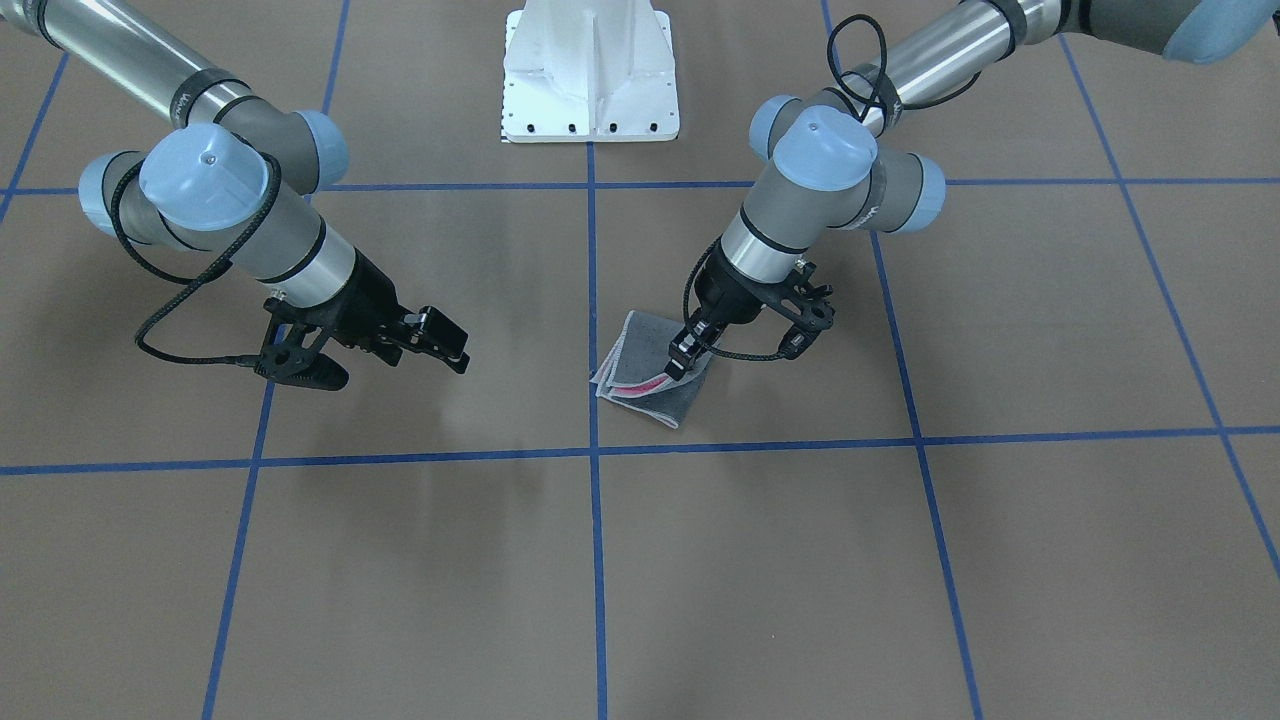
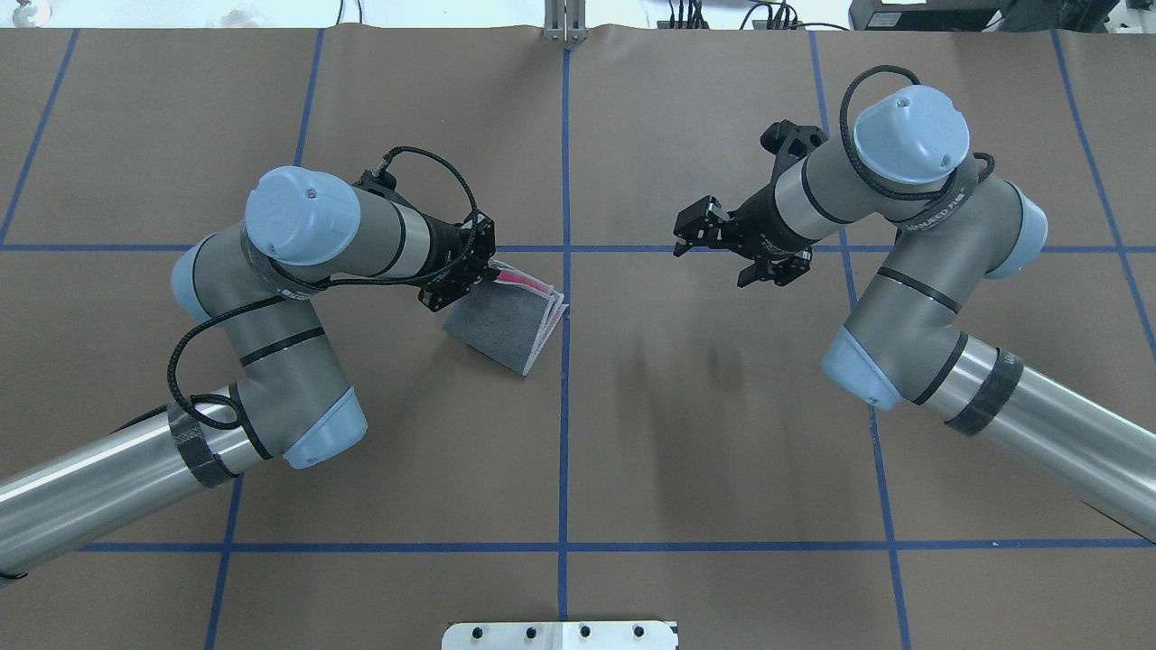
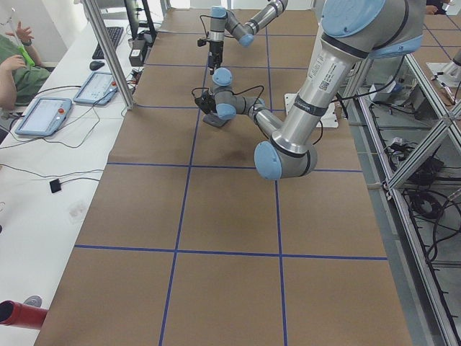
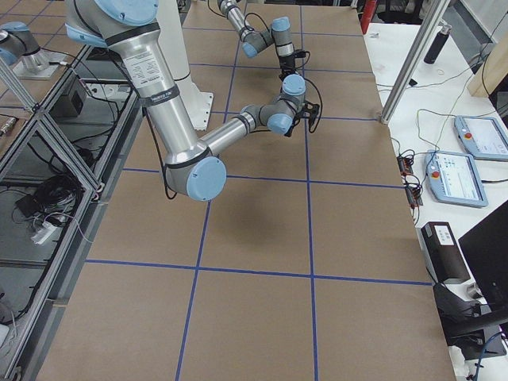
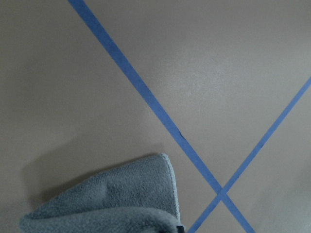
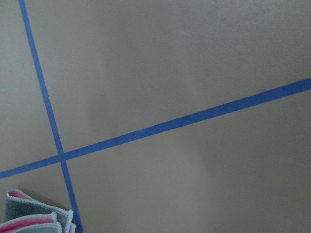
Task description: Fold towel twice with both arms
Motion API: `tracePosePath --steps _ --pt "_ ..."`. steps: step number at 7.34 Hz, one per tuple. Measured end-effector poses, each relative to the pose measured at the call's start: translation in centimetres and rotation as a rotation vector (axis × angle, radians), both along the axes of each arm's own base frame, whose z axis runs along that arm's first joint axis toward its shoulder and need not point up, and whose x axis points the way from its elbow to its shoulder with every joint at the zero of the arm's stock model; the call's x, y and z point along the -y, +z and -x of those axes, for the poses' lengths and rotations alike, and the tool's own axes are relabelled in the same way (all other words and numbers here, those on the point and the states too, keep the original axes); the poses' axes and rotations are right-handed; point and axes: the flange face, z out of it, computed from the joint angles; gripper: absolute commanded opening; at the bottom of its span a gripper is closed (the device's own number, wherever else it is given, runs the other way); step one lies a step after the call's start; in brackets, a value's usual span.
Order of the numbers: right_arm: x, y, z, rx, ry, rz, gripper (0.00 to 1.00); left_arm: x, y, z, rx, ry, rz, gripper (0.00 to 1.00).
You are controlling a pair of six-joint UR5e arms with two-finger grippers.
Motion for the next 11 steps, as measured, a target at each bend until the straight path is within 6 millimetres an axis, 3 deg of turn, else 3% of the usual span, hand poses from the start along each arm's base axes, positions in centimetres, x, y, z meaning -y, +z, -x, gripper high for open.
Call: tracePosePath --steps 5,8,11 --pt "0.1 0.2 0.1 -0.003 -0.001 0.001 1.00 1.3 0.3 0.4 0.012 -0.012 -0.002 1.00" --pt "0.1 0.1 0.1 -0.003 -0.001 0.000 1.00 2.1 0.2 -2.4 0.013 0.000 -0.001 1.00" --pt "0.2 0.0 0.1 -0.002 0.001 0.000 1.00 2.8 2.1 -3.3 0.036 0.009 -0.010 1.00"
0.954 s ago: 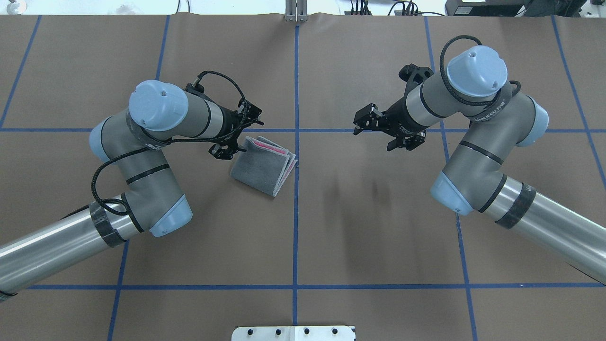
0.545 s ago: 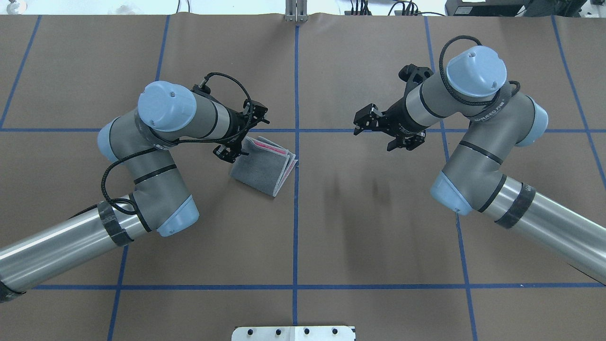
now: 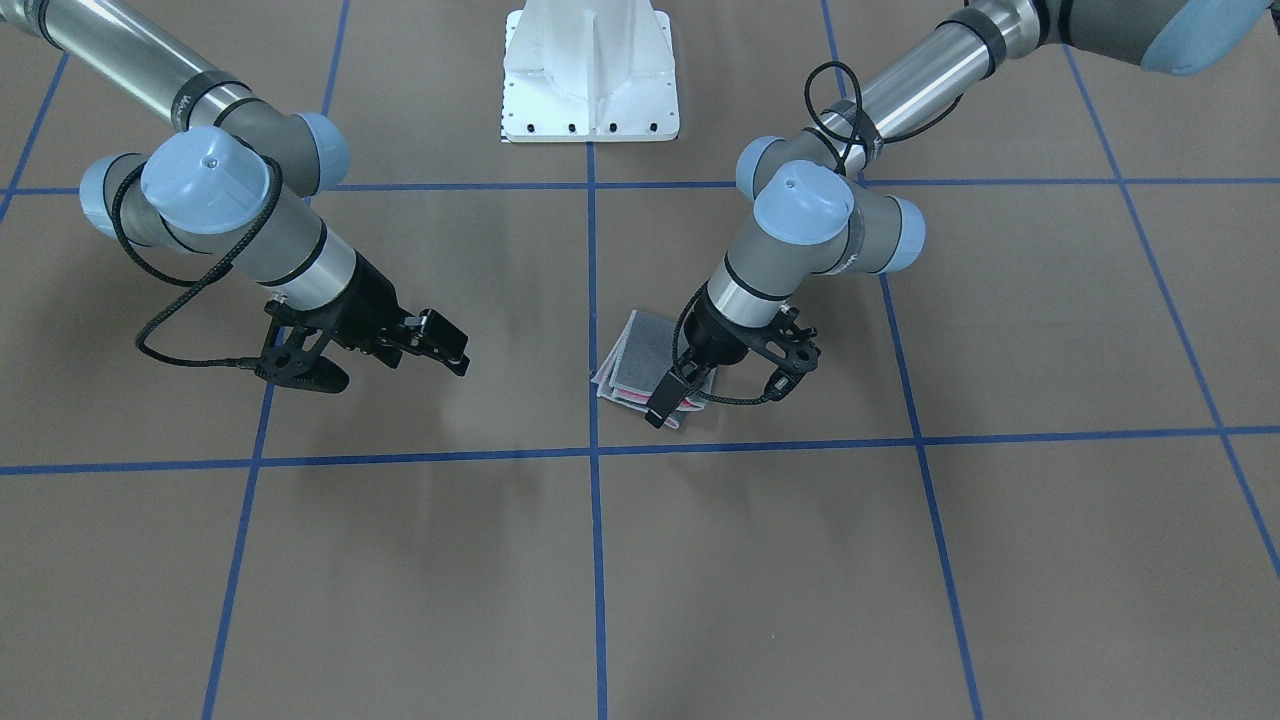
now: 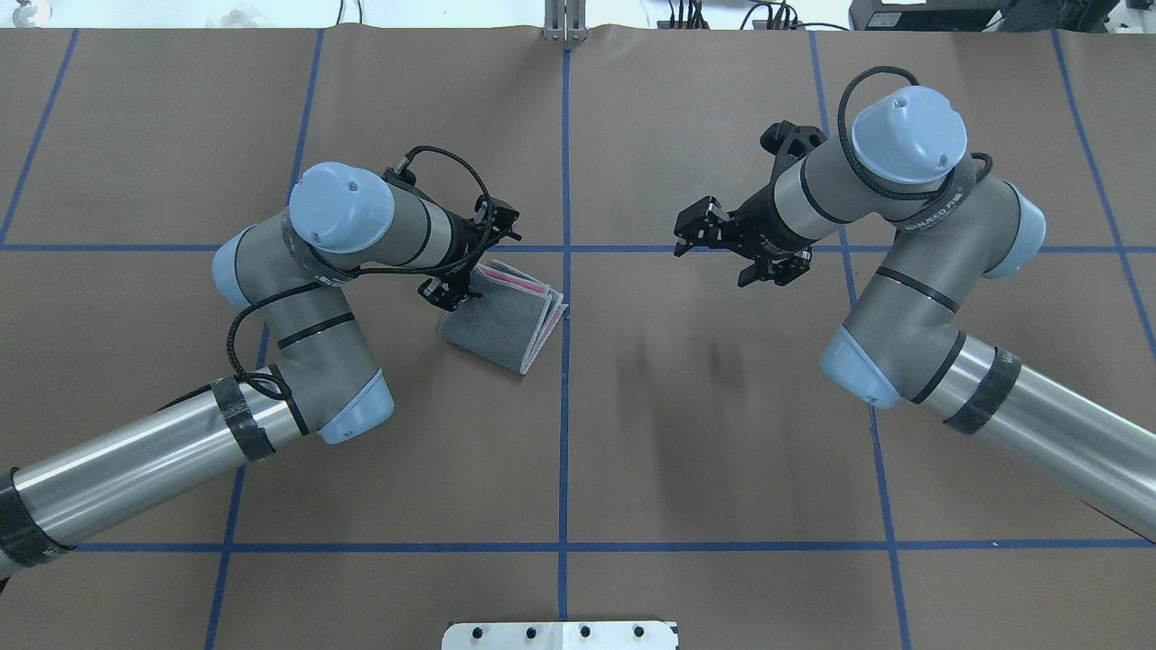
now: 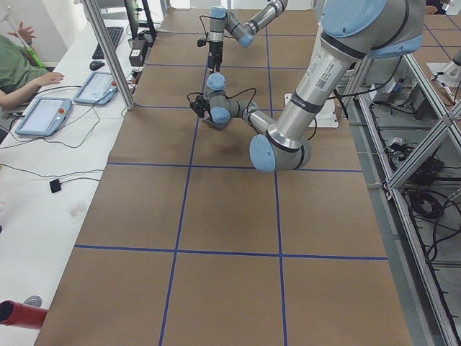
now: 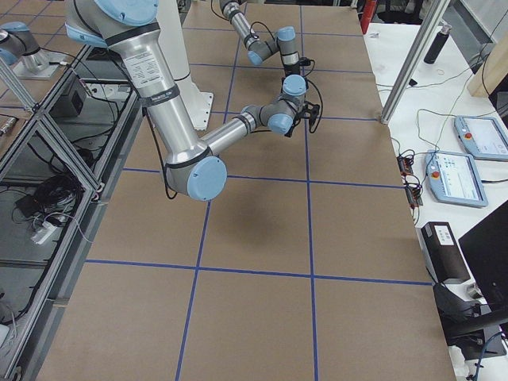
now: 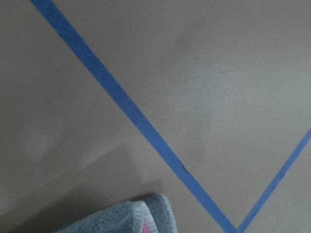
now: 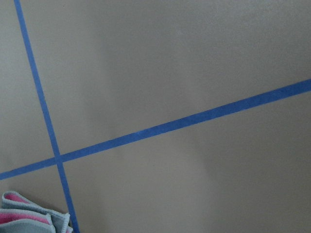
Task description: Fold towel twice with both arms
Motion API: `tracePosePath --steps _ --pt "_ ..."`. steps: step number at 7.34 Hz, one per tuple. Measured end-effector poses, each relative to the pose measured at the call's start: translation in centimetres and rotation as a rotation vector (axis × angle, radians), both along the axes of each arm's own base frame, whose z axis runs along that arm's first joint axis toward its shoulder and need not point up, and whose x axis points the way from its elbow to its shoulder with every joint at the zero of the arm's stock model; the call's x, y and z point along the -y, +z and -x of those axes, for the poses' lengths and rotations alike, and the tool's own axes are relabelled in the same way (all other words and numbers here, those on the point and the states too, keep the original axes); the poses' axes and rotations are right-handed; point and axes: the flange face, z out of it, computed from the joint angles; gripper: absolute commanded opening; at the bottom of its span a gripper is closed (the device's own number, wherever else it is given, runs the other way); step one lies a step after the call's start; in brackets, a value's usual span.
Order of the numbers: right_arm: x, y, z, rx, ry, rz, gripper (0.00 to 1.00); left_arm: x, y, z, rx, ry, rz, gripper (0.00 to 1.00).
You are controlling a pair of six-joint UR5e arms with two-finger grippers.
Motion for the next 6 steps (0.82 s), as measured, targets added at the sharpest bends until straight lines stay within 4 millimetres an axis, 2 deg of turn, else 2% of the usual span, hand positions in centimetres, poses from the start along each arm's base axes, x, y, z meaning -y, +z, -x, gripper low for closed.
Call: tracePosePath --steps 3,6 --pt "0.1 0.0 -0.1 0.000 0.002 0.000 1.00 0.4 0.8 -0.2 0.019 0.004 -0.007 1.00" --pt "1.0 0.0 -1.2 -0.001 0.020 -0.002 1.00 2.4 -0.8 1.7 -0.004 -0.007 -0.014 1.00"
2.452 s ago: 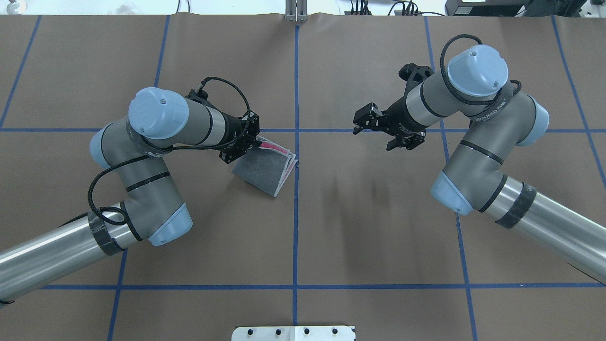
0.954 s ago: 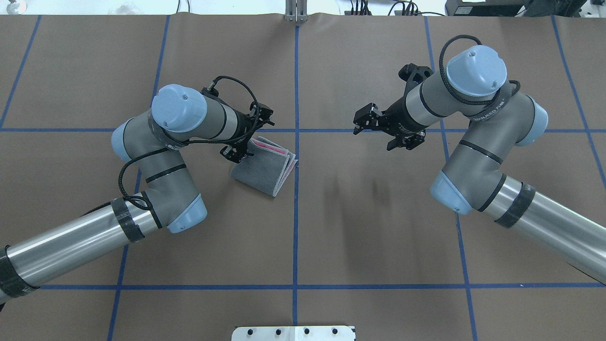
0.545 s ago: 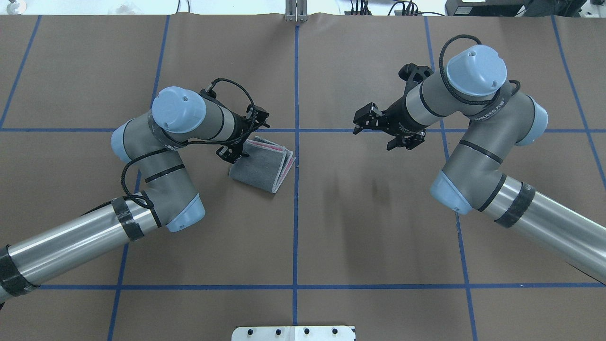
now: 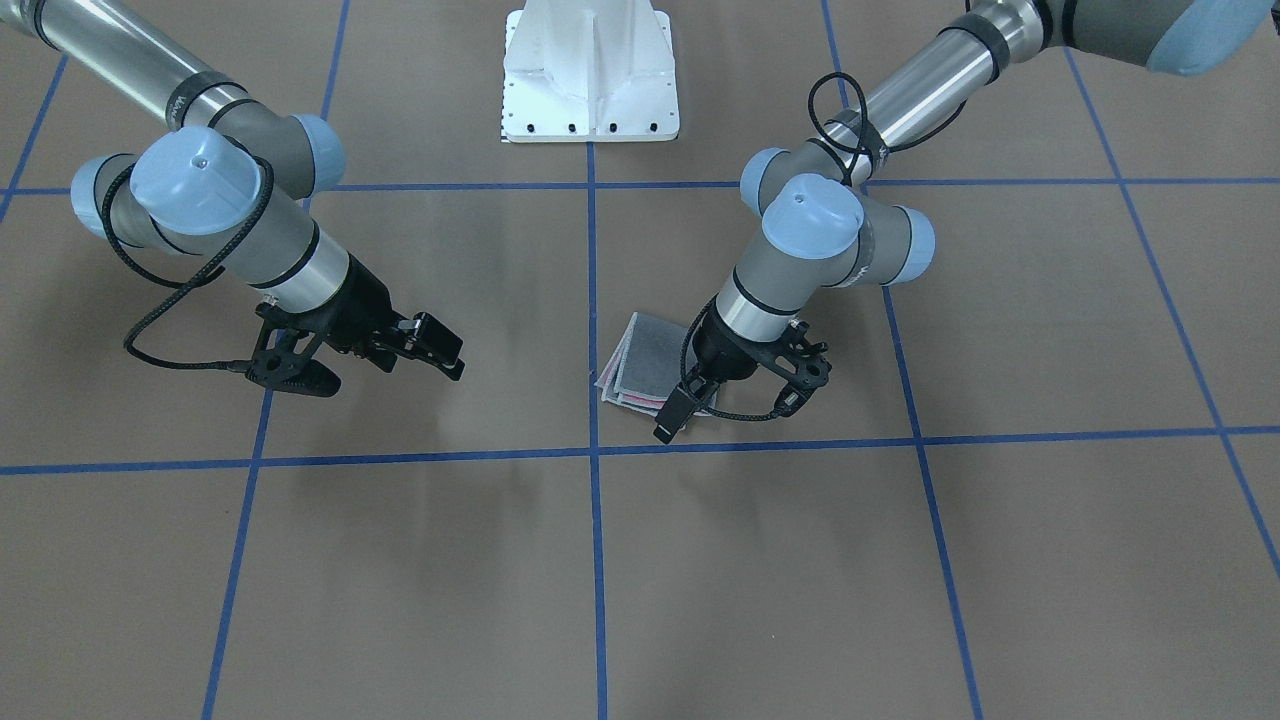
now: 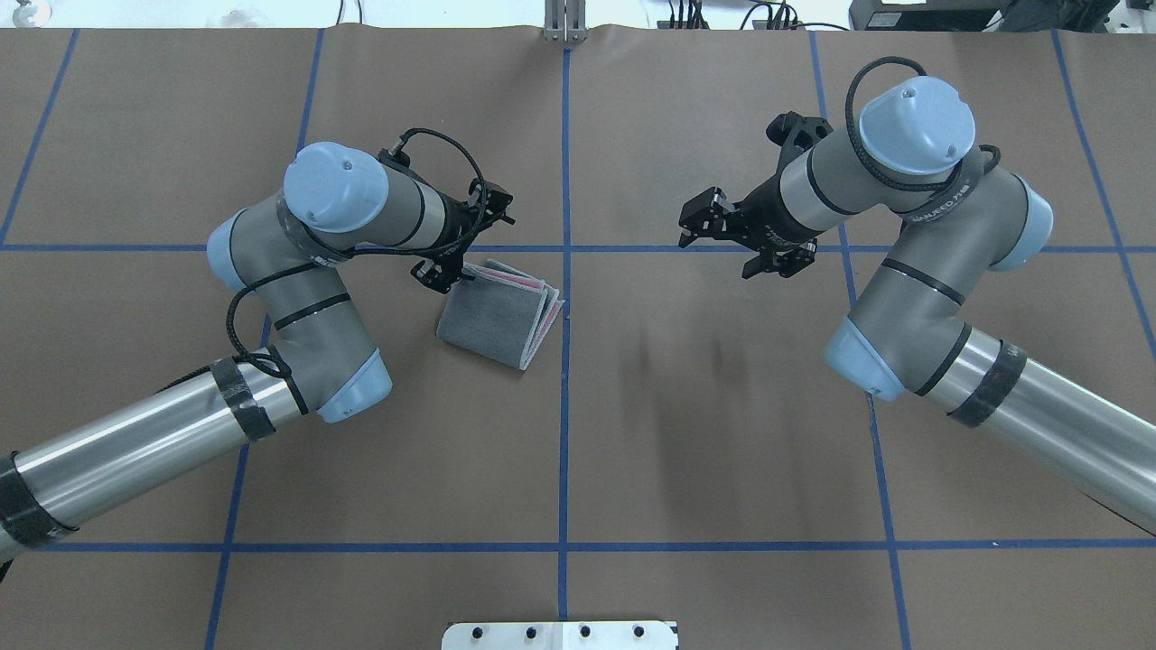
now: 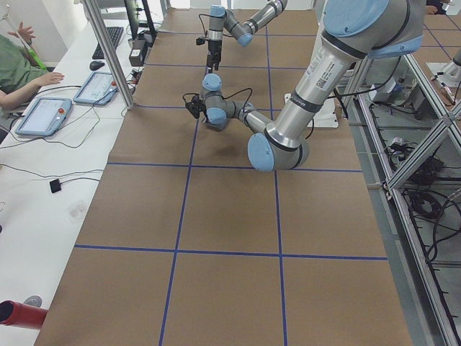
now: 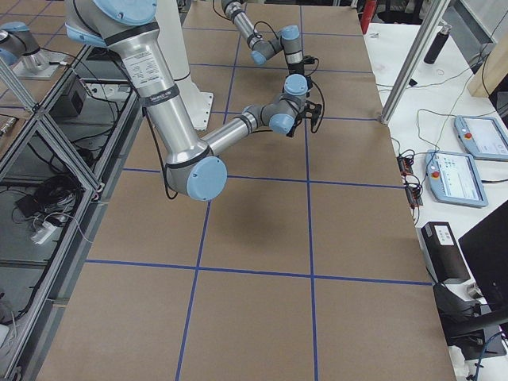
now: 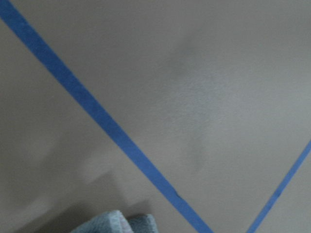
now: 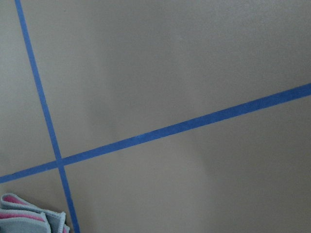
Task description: Fold towel twice with both arms
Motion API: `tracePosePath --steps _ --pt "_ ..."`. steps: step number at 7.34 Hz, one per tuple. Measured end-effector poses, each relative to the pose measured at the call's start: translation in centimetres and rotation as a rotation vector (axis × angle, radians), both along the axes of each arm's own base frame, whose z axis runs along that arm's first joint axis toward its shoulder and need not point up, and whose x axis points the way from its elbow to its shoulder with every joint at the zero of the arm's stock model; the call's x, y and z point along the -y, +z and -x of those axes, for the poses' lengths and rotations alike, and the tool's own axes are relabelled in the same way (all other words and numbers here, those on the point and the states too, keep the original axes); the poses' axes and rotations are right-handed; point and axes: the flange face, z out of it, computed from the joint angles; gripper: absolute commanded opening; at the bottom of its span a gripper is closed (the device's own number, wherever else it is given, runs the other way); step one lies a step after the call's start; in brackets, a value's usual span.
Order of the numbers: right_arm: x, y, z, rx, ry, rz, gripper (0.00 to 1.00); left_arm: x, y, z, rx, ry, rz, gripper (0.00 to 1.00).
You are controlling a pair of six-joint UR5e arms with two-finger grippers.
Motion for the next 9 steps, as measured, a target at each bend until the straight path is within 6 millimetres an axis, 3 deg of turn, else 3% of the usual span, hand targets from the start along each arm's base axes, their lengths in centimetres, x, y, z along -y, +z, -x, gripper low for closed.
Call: tracePosePath --steps 2,3,4,5,7,9 --pt "1.8 0.4 -2.4 -0.015 0.019 -0.025 1.00 2.9 -1.6 4.7 -0.048 0.043 0.007 1.00" --pt "3.2 1.2 -4.4 -0.048 0.020 -0.060 1.00 4.7 -1.9 8.9 -0.058 0.058 -0.030 1.00" --pt "4.8 2.3 -6.8 -0.109 0.003 -0.103 1.00 6.4 -0.5 13.7 -0.034 0.068 -0.101 1.00" --pt "6.3 3.6 -9.4 -0.188 -0.031 -0.141 1.00 7.7 2.8 18.3 0.032 0.087 -0.203 1.00" --pt "8.7 6.4 -15.0 -0.331 -0.125 -0.190 1.00 9.1 11.3 26.5 0.236 0.168 -0.393 1.00" --pt "9.8 9.9 -21.3 -0.429 -0.221 -0.216 1.00 8.1 19.8 34.4 0.464 0.354 -0.555 1.00"
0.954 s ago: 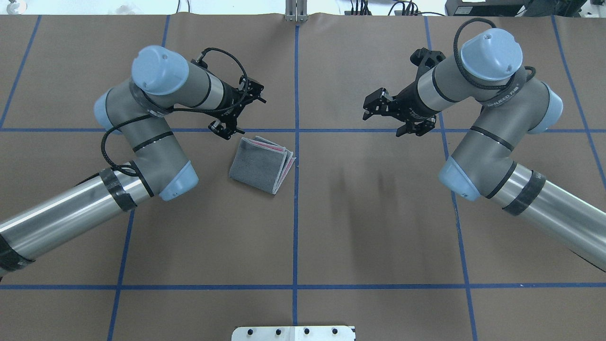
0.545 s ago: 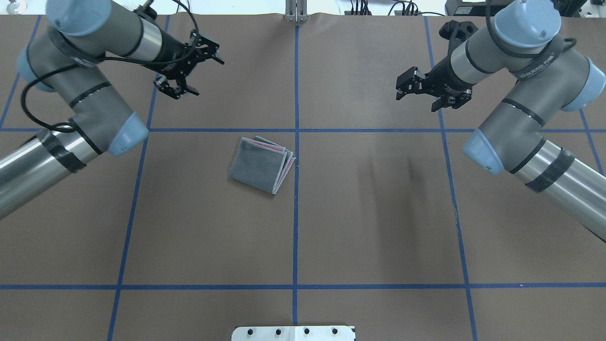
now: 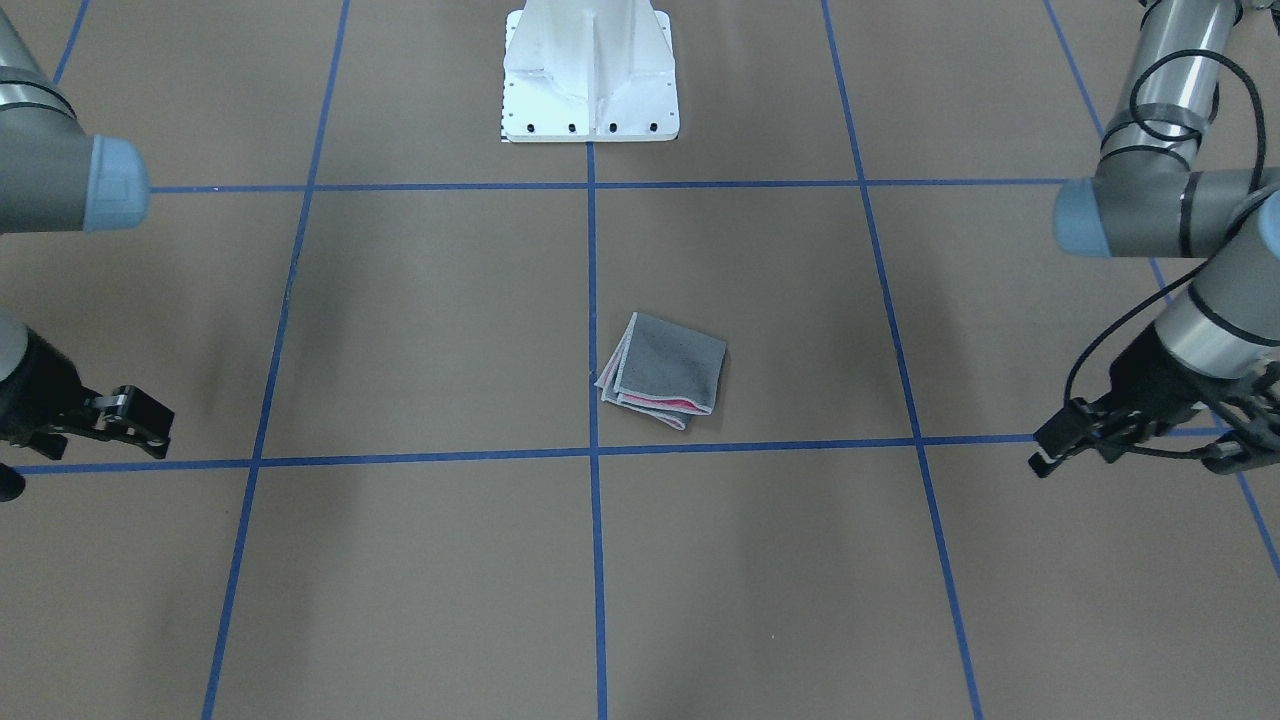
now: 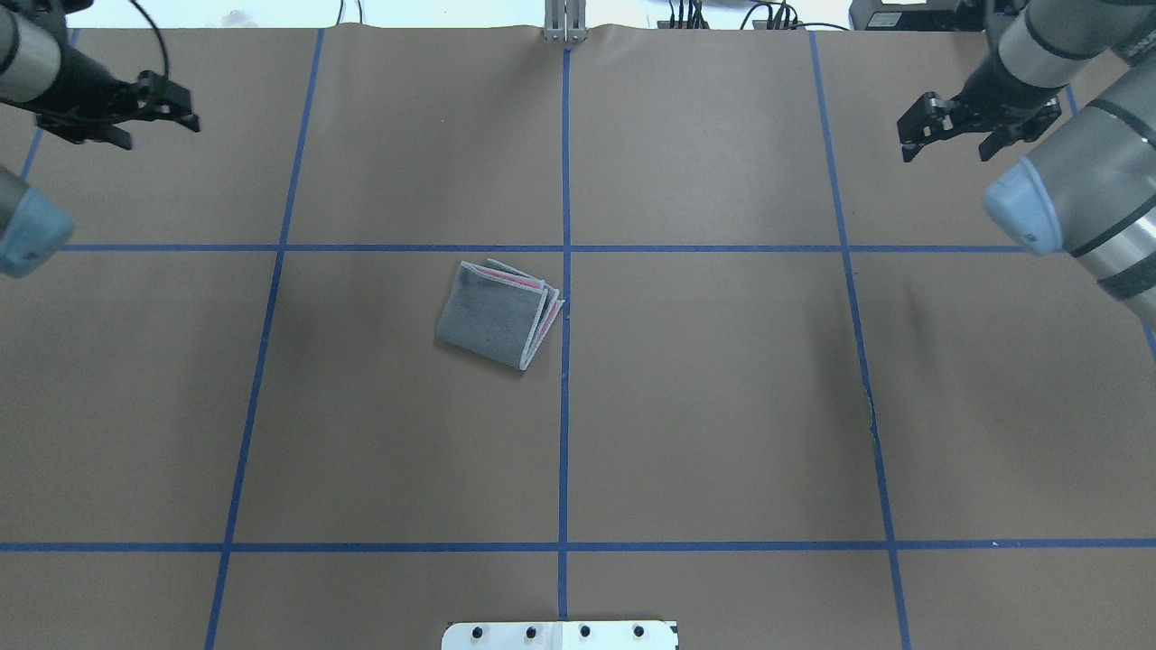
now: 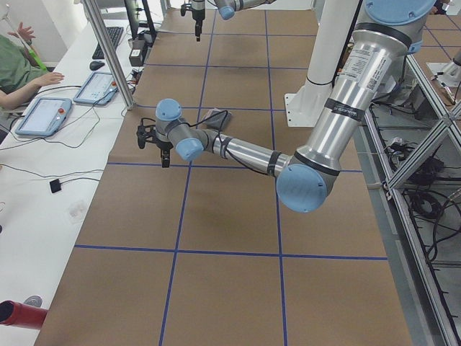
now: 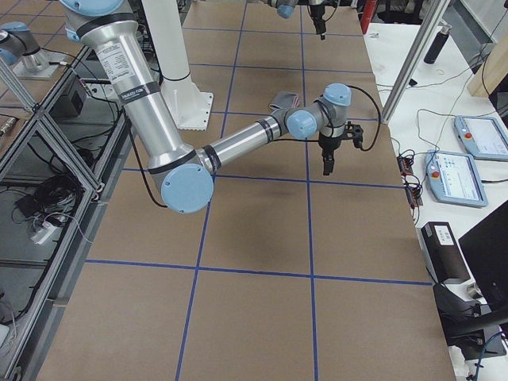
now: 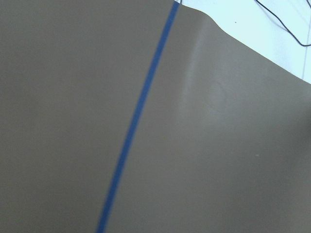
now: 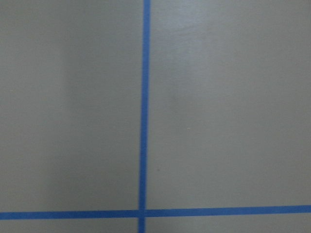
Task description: Fold towel twice with both arms
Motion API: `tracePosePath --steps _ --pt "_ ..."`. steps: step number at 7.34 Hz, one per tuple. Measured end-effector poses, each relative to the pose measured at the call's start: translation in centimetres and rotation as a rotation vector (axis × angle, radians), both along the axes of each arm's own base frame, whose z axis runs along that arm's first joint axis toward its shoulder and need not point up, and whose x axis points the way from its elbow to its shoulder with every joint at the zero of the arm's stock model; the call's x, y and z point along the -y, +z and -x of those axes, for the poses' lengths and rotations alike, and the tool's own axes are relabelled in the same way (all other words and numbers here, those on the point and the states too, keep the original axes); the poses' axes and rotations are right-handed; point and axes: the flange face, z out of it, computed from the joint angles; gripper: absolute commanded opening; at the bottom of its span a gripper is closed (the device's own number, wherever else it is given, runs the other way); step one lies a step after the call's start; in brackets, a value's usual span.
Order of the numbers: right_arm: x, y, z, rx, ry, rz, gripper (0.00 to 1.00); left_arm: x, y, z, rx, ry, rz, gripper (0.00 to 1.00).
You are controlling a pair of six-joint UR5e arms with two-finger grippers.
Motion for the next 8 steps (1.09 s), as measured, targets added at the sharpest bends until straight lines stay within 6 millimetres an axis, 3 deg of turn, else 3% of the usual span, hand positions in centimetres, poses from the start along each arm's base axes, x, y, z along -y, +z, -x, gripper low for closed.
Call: tracePosePath --steps 2,5,6,8 --pt "-1.2 4.6 -6.9 -0.027 -0.082 0.017 1.00 -3.0 7.1 7.9 0.152 0.149 -0.102 1.00" --pt "-5.8 13.2 -19.9 0.074 -0.114 0.016 1.00 -7.5 13.1 20.4 0.160 0.276 -0.244 1.00" --pt "-6.8 14.7 -22.1 0.075 -0.101 0.013 1.00 -9.8 15.4 22.4 0.175 0.323 -0.286 1.00" --pt "-8.1 17.2 -23.5 0.050 -0.091 0.015 1.00 -13.3 20.4 23.8 0.238 0.372 -0.279 1.00"
